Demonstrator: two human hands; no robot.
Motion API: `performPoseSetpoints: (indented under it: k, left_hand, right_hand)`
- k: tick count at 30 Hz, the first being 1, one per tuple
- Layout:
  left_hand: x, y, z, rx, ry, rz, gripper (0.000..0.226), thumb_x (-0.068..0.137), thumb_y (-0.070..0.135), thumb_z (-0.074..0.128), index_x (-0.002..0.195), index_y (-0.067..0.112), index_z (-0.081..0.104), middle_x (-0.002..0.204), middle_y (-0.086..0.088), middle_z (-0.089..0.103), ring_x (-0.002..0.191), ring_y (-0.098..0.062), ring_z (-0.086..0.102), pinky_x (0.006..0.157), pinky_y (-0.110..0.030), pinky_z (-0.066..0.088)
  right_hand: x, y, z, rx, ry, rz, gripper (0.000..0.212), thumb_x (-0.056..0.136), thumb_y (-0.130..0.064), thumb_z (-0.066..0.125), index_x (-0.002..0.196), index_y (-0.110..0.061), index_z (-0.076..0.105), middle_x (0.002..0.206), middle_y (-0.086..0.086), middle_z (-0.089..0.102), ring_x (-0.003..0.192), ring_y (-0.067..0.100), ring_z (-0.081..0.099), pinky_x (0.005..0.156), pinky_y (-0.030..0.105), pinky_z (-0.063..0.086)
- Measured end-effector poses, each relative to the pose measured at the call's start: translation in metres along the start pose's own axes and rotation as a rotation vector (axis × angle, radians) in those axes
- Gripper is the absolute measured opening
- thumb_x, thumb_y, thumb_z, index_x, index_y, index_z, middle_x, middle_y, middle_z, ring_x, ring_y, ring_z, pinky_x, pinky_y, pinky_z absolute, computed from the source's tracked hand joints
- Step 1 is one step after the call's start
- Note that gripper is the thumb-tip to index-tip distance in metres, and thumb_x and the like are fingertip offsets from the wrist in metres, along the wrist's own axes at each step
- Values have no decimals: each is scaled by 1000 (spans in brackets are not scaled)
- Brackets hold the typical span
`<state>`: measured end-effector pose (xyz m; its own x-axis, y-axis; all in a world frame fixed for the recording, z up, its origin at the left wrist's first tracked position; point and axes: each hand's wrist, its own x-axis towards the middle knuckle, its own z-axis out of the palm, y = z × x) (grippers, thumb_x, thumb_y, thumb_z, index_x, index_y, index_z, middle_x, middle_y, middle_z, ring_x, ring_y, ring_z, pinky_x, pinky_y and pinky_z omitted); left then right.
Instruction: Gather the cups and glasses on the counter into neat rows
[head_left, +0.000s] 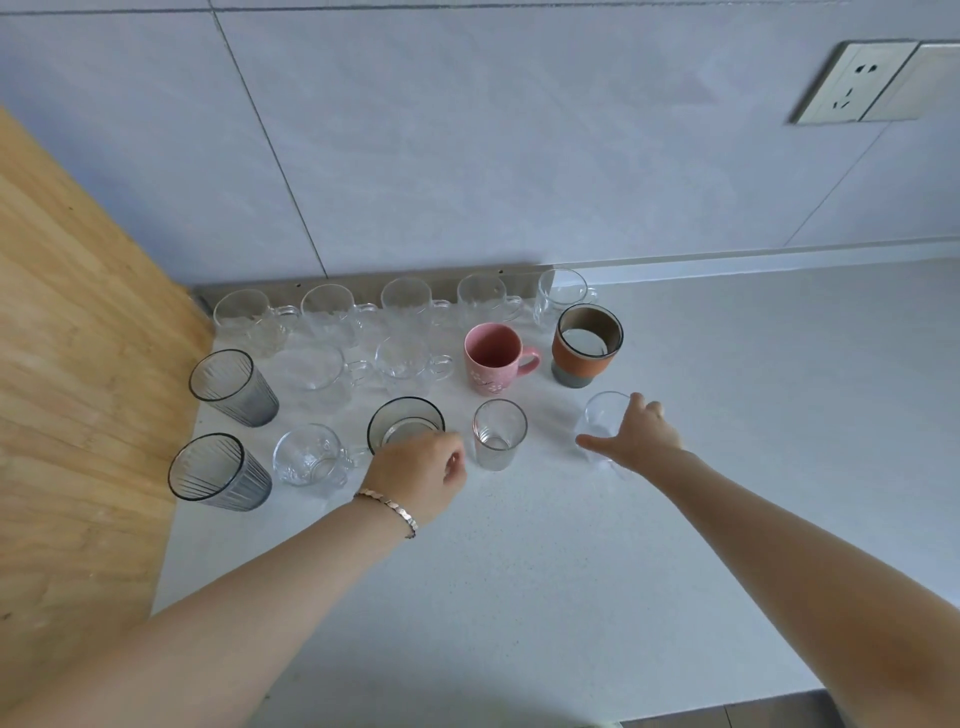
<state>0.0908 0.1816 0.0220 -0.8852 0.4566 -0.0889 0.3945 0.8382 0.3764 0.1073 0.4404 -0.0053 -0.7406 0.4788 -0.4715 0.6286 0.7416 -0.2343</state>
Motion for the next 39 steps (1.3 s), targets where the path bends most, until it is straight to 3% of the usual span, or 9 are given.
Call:
performPoseSetpoints:
  k: [4, 9, 17, 22, 27, 31, 34, 36, 39]
  left_hand:
    - [-13, -2, 19, -28, -351, -209, 23, 91, 24, 47, 110, 17, 58, 102, 4, 64, 93, -18, 60, 83, -28, 46]
    - [-29, -23, 31, 52, -505, -366, 25, 91, 24, 45, 112, 20, 56, 120, 3, 62, 110, -20, 59, 89, -30, 45]
    - [-35, -37, 33, 13, -450, -544, 4, 90, 21, 45, 90, 24, 48, 114, 1, 62, 91, -18, 53, 76, -25, 41]
    - [-37, -35, 32, -23, -418, -568, 4, 90, 21, 45, 89, 23, 48, 98, 3, 56, 91, -19, 54, 78, -26, 42]
    - [-42, -26, 27, -59, -369, -545, 5, 90, 21, 45, 89, 24, 48, 104, 1, 60, 89, -18, 54, 79, -26, 43]
    - [-46, -25, 15, -49, -338, -511, 5, 90, 22, 45, 88, 25, 48, 100, 4, 59, 88, -18, 54, 78, -25, 42]
    - [-48, -26, -2, -29, -337, -472, 5, 90, 22, 44, 88, 25, 47, 96, 5, 55, 88, -17, 53, 78, -26, 42]
    - [-46, -25, -20, -17, -329, -429, 6, 90, 20, 44, 88, 24, 47, 101, 3, 57, 91, -18, 54, 82, -28, 44]
    - [-43, -24, -47, 18, -300, -363, 8, 89, 17, 44, 87, 24, 48, 98, 0, 55, 89, -19, 49, 82, -27, 42]
  right_hand:
    - [4, 1, -2, -15, -22, -174, 90, 71, -39, 77, 143, -15, 28, 138, 11, 39, 120, 32, 52, 95, 40, 48]
    - [7, 3, -12, -227, -179, -476, 95, 70, -21, 79, 148, -27, 24, 145, 4, 28, 129, 26, 43, 100, 36, 47]
    - [12, 5, -7, -212, -123, -507, 97, 71, -25, 78, 149, -27, 20, 149, 1, 25, 134, 24, 38, 99, 37, 48]
    - [15, 7, -9, -234, -131, -533, 97, 71, -25, 77, 149, -28, 20, 149, 0, 24, 135, 23, 36, 100, 37, 48]
    - [12, 7, -11, -262, -133, -523, 97, 71, -23, 76, 149, -30, 19, 150, -1, 22, 136, 22, 35, 100, 37, 48]
    - [-2, 1, -12, -342, -127, -508, 103, 73, -21, 75, 152, -28, 8, 156, 3, 14, 143, 26, 22, 114, 40, 32]
    - [-23, -15, -15, -380, -52, -532, 83, 81, -17, 66, 150, -23, 21, 154, 4, 19, 144, 26, 19, 116, 37, 26]
    - [-39, -34, -20, -347, -11, -527, 60, 87, -14, 56, 143, -21, 37, 148, 3, 33, 140, 23, 29, 112, 34, 30]
    - [-64, -60, -35, -345, -56, -552, 43, 90, -18, 53, 134, -19, 51, 135, 2, 53, 129, 22, 47, 104, 32, 41]
